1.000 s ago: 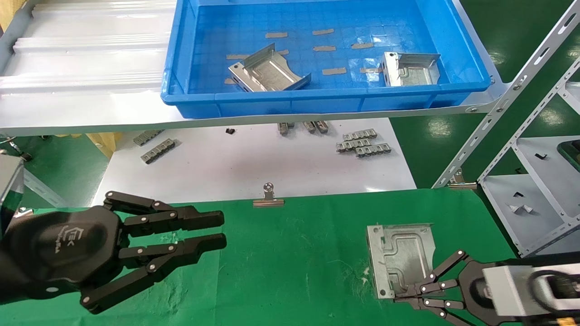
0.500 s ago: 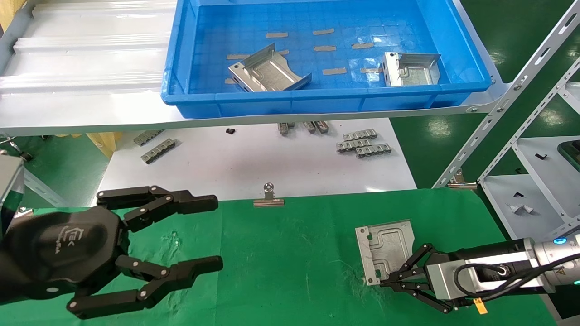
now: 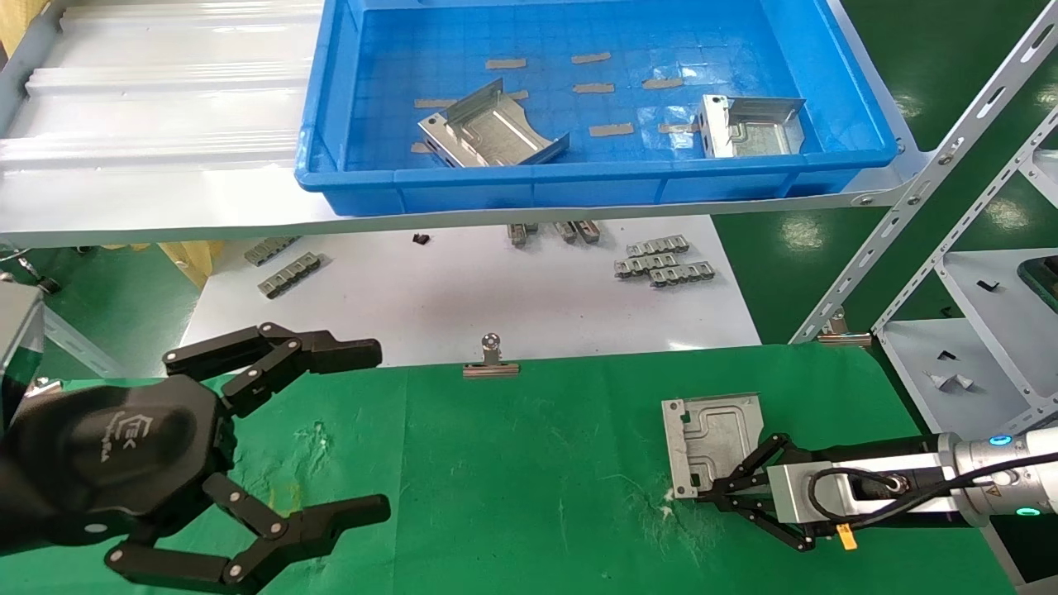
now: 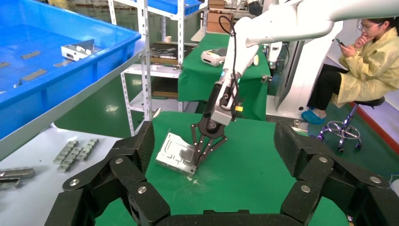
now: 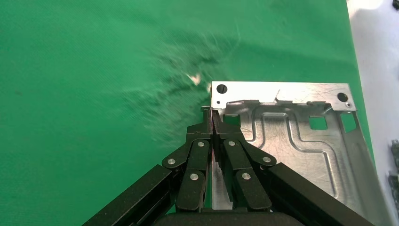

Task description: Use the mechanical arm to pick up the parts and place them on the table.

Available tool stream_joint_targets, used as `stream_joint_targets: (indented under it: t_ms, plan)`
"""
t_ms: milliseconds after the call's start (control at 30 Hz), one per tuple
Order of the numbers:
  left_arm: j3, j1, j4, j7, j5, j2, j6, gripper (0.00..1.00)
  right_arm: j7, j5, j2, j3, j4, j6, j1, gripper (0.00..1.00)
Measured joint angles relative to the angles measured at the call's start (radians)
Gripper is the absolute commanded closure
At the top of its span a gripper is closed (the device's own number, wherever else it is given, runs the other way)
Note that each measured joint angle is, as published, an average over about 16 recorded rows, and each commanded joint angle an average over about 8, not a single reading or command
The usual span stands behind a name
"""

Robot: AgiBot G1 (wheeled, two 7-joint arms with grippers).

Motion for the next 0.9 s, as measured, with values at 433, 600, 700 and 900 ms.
stream_joint_targets:
  t_ms: [433, 600, 700, 900]
  plan:
    - [0.0, 0.0, 0.0, 0.0, 0.0, 0.0, 0.0, 0.0, -0.035, 0.003, -0.038, 0.003, -0.049, 0.02, 0.017, 0.0]
    - [0.0, 0.0, 0.0, 0.0, 0.0, 0.0, 0.0, 0.0, -0.021, -0.001, -0.026, -0.001, -0.045, -0.05, 0.042, 0.0]
    - [0.0, 0.0, 0.0, 0.0, 0.0, 0.0, 0.0, 0.0, 0.002, 0.003, -0.013, -0.001, -0.038, -0.09, 0.059, 0.0]
    - [0.0, 0.0, 0.0, 0.0, 0.0, 0.0, 0.0, 0.0, 0.106, 0.043, 0.02, 0.014, -0.008, -0.147, 0.081, 0.0]
